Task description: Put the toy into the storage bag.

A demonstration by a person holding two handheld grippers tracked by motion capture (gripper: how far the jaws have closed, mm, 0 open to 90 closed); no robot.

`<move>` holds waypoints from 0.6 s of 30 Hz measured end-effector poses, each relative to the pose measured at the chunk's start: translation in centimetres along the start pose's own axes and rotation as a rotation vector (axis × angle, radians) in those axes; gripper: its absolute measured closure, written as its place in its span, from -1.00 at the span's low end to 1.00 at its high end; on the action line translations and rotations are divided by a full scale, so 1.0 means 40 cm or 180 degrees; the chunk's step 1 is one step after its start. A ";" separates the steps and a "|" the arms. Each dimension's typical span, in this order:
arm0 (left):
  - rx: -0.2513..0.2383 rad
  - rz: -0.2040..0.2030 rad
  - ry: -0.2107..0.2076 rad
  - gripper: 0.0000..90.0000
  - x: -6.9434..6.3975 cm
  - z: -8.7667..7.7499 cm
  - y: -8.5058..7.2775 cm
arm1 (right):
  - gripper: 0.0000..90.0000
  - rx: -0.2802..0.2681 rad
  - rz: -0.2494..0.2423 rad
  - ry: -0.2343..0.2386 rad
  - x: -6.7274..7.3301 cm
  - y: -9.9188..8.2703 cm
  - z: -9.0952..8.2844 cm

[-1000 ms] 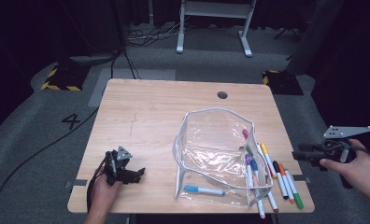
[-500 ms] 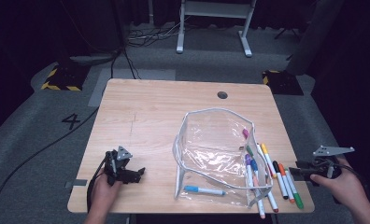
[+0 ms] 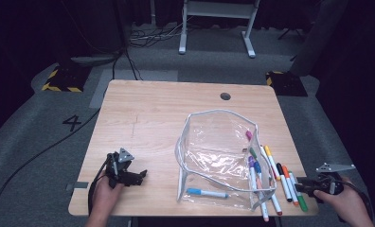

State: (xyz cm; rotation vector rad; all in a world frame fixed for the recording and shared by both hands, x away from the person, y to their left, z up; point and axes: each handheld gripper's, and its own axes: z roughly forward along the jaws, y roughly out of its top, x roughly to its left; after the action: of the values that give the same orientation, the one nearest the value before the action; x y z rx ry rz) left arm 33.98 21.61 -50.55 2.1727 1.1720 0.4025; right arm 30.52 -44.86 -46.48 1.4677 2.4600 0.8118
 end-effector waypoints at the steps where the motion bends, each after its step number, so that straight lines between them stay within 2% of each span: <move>1: 0.0000 0.0000 0.0001 -1.00 0.000 0.000 0.000 | 0.22 0.0015 0.0020 -0.0017 0.001 -0.005 0.002; 6: 0.0000 0.0000 0.0000 -1.00 0.000 0.000 0.000 | 0.22 0.0018 0.0029 -0.0022 0.001 -0.013 0.007; 10: 0.0000 0.0000 0.0000 -1.00 0.000 0.000 0.000 | 0.26 0.0076 0.0067 -0.0080 0.001 -0.018 0.010; 14: 0.0000 -0.0001 0.0000 -1.00 0.000 0.000 0.000 | 0.41 0.0112 0.0088 -0.0168 0.001 -0.018 0.010; 18: -0.0001 0.0000 0.0000 -1.00 0.000 0.000 0.000 | 0.47 0.0125 0.0088 -0.0241 0.003 -0.015 0.012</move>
State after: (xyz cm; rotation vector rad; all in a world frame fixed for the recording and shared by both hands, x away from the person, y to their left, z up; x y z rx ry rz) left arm 33.98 21.61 -50.55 2.1724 1.1721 0.4024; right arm 30.19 -44.80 -47.20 1.5200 2.4186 0.7031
